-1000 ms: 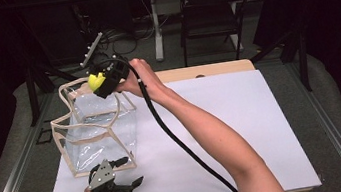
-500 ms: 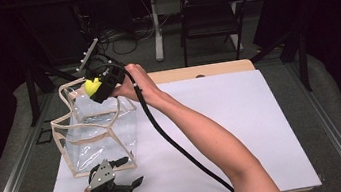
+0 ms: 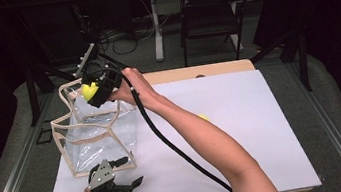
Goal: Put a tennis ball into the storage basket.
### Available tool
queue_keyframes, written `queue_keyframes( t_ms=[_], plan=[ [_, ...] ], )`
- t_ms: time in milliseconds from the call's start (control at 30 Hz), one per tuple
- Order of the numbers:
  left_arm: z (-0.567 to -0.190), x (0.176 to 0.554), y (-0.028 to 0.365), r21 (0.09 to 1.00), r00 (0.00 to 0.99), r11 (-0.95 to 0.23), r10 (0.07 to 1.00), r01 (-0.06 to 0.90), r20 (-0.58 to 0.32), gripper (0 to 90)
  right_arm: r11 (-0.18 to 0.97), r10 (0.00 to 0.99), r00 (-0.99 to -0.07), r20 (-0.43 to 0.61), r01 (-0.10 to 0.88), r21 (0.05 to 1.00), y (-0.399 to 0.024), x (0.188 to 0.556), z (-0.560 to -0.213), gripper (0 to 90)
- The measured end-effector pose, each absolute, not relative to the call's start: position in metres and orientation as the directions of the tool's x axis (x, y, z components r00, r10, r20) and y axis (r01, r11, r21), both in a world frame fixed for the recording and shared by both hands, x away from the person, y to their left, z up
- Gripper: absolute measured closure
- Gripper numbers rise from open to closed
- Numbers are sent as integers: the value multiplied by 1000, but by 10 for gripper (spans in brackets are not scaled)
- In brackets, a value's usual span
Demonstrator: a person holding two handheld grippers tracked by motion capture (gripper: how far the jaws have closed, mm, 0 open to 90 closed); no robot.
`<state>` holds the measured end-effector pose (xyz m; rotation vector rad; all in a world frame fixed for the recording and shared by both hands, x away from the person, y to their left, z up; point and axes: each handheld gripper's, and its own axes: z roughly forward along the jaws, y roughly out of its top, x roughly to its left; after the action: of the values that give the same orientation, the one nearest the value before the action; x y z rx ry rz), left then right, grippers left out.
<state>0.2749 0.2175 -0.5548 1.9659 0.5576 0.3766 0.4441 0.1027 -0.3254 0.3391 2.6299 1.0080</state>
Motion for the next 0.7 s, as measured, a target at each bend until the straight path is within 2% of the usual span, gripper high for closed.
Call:
queue_keyframes(
  t_ms=[700],
  plan=[
    [-555,275,216,899,846,-379,532,219,18,161,745,309,-937,-163,131,654,108,444,-347,266]
  ],
)
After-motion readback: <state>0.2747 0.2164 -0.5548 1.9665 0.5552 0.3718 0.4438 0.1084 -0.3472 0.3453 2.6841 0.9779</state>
